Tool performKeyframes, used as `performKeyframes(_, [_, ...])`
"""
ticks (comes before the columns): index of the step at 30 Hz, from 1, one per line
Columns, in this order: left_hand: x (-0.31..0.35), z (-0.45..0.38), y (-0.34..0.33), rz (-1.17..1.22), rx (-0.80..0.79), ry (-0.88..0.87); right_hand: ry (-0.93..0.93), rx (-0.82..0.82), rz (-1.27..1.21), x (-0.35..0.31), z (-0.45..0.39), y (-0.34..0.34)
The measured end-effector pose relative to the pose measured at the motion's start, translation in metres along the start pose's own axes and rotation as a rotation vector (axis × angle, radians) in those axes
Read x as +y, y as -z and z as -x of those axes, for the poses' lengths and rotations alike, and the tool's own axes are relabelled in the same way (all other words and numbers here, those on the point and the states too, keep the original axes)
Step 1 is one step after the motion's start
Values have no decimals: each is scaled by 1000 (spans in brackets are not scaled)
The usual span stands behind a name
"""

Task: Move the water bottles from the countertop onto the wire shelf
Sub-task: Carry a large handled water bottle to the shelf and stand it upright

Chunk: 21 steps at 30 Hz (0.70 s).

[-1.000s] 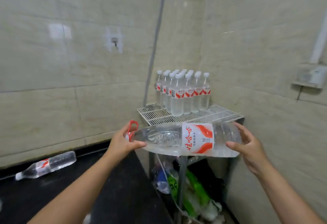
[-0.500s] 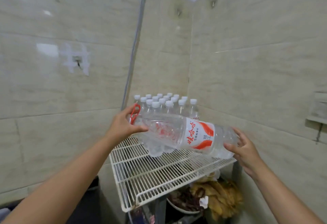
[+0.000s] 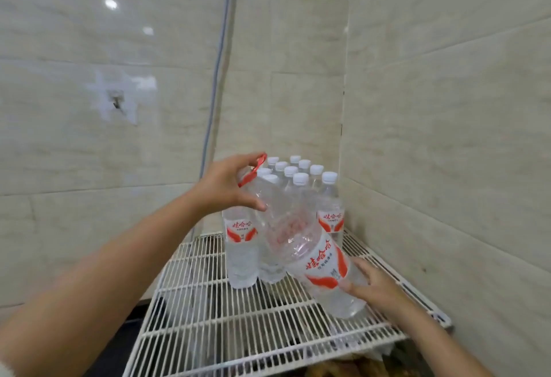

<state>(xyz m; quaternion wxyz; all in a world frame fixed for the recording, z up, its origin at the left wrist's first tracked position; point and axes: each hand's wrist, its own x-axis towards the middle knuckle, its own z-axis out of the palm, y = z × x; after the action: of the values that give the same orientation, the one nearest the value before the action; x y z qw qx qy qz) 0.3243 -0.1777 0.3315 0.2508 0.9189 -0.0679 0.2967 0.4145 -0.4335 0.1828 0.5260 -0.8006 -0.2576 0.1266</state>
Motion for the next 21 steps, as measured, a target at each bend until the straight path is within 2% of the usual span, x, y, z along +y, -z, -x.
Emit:
performKeyframes(2, [18, -10, -8, -25, 14, -54, 105, -49, 170, -13, -4, 11])
performKeyframes(4, [41, -21, -19, -39, 32, -114, 255, -60, 172, -29, -6, 14])
performKeyframes(8, [76, -46, -48, 27, 17, -140, 367, 157, 35, -38, -22, 9])
performKeyframes(12, [76, -56, -65, 21, 9, -83, 405, 387, -61, -27, -29, 5])
performKeyframes(15, [54, -51, -69, -261, 0, 40, 387, 526, -112, -21, -26, 11])
performKeyframes(18, [30, -44, -79, -600, -94, 187, 351, 652, -150, -18, -27, 23])
performKeyframes(21, [15, -43, -90, -805, -150, 212, 311, 726, -109, -13, -37, 33])
